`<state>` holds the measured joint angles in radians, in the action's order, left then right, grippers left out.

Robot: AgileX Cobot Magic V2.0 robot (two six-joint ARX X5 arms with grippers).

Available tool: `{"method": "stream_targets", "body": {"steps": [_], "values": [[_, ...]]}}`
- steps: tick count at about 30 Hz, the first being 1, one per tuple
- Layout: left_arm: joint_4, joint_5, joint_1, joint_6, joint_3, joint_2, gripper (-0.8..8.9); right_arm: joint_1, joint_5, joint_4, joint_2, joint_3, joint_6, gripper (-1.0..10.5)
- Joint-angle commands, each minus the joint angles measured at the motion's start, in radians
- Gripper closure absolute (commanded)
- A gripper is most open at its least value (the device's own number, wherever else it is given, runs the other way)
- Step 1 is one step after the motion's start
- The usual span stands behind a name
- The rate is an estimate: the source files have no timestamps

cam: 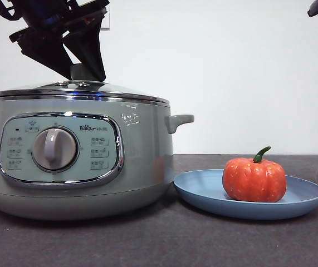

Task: Take the pumpkin out from the steamer,put the pumpkin in the blue plate,close the lid

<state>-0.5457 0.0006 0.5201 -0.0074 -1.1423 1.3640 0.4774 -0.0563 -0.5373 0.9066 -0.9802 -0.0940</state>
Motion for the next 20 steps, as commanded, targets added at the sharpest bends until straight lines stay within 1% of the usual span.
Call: {"method": "stream_targets", "body": {"steps": [1, 7, 13, 14, 15, 16, 18, 19, 20], "values": [[-0.007, 0.008, 0.005, 0.006, 0.011, 0.026, 4.00, 0.000, -0.003, 0.004, 0.000, 0.009, -0.010, 3.5], [0.006, 0.007, 0.005, 0.000, 0.010, 0.008, 4.00, 0.000, -0.002, 0.004, 0.000, 0.009, -0.010, 3.5], [0.005, 0.009, 0.007, -0.020, 0.010, -0.092, 4.10, 0.000, -0.002, -0.003, 0.000, 0.009, -0.010, 3.6], [0.005, 0.008, 0.009, -0.020, 0.010, -0.113, 4.16, 0.000, -0.002, -0.010, 0.000, 0.009, -0.010, 3.8], [0.002, 0.009, 0.010, -0.020, 0.010, -0.135, 4.38, 0.000, -0.002, -0.018, 0.000, 0.009, -0.010, 4.2], [-0.003, 0.009, 0.012, -0.019, 0.010, -0.161, 4.97, 0.000, -0.002, -0.032, 0.000, 0.009, -0.009, 5.0], [-0.019, 0.009, 0.013, -0.019, 0.010, -0.208, 6.64, 0.001, -0.002, -0.058, 0.000, 0.009, 0.000, 6.6], [-0.031, 0.008, 0.015, -0.013, 0.010, -0.232, 7.73, 0.001, -0.002, -0.067, 0.000, 0.009, 0.011, 7.5], [-0.043, 0.007, 0.018, -0.005, 0.010, -0.252, 8.36, 0.001, -0.003, -0.071, 0.000, 0.010, 0.019, 8.4]]}}
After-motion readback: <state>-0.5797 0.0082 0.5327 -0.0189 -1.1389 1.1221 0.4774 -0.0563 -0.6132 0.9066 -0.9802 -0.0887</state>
